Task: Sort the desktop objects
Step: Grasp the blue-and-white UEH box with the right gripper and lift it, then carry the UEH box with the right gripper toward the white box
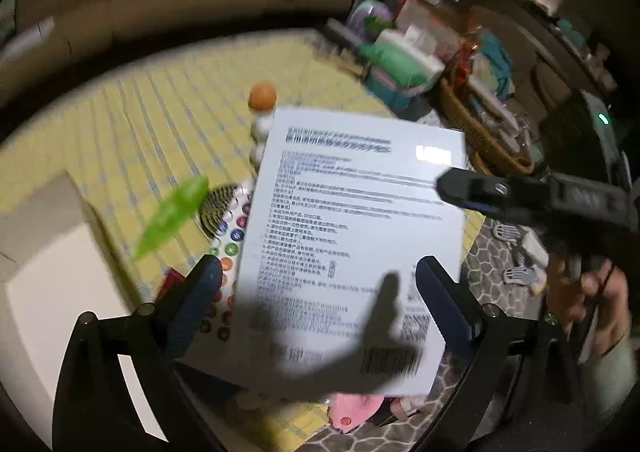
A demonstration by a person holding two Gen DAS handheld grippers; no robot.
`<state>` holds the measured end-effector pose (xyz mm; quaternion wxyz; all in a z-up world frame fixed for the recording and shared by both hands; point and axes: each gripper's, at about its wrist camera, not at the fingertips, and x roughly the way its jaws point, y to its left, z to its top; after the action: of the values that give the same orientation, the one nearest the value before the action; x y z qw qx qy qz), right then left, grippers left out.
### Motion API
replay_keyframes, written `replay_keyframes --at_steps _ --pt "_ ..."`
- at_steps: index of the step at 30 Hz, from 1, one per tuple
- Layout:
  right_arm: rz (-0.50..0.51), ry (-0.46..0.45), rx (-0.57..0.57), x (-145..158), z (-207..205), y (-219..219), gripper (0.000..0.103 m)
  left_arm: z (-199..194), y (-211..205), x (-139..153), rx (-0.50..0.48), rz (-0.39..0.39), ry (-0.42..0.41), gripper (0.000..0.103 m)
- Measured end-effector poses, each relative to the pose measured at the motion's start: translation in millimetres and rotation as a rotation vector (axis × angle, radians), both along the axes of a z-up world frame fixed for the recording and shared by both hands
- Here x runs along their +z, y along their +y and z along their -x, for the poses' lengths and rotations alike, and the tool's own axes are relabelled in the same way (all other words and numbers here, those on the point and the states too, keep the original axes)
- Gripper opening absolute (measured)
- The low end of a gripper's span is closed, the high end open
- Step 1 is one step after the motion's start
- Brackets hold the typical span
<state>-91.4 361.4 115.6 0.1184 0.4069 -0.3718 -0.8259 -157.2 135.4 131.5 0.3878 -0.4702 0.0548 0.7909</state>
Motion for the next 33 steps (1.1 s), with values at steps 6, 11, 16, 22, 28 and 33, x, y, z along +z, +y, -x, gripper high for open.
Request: replay_keyframes --at_steps 6,11,16,22,28,33 --pt "-0.012 -0.022 -0.019 13.5 -7.2 -8.4 0.024 -62.9 3.0 16.6 -0.041 0.021 0.158 0.097" --pt "-0.037 -0.029 0.002 28.1 -12.8 -25.8 0.023 -106.5 20.2 14.9 -0.058 0.102 0.302 0.096" --pt "-0.036 -0.039 0.028 35.2 -18.2 -43.5 0.022 -122.5 34.3 10.0 -0.013 0.195 0.438 0.077" --pt "-0.013 -0.049 0.065 36.4 -19.9 -61.9 0.022 -112.4 27.1 -1.4 0.064 0.248 0.457 0.050" --pt "-0.001 -0.024 0.072 39.0 -19.5 -64.0 0.027 -96.2 8.4 6.1 0.095 0.149 0.395 0.036" --pt "-0.022 0.007 -0.019 35.5 -26.6 -40.3 0.047 -58.9 -11.9 19.3 0.157 0.075 0.271 0.030"
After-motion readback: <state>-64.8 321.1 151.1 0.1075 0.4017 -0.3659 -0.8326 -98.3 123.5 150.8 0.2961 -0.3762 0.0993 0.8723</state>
